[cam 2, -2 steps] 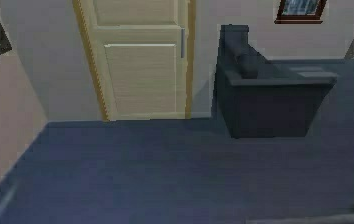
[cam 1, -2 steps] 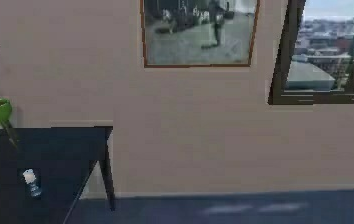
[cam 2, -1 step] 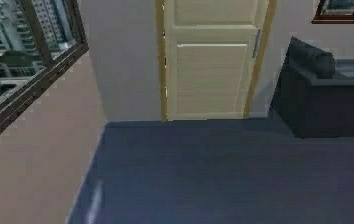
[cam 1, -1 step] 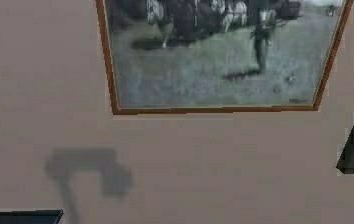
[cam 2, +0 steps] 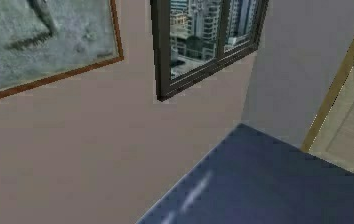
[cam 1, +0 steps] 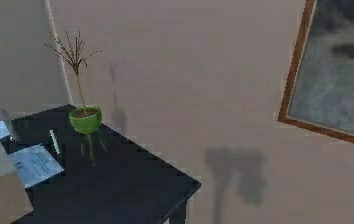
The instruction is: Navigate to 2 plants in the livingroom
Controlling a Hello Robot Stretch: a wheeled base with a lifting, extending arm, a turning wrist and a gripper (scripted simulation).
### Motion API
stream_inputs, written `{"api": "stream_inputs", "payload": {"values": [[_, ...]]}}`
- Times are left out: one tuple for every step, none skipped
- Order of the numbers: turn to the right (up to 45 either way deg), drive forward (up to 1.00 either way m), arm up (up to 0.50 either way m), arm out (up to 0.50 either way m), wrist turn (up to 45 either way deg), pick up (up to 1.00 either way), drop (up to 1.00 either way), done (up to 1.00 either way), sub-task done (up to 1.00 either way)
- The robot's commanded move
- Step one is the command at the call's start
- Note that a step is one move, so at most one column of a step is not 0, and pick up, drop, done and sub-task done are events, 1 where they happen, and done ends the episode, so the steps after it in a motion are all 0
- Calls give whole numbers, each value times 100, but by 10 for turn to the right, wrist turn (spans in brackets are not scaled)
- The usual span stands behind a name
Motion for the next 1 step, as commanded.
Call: {"api": "stream_inputs", "payload": {"values": [[-240,0,0,0,0,0,0,0,0]]}}
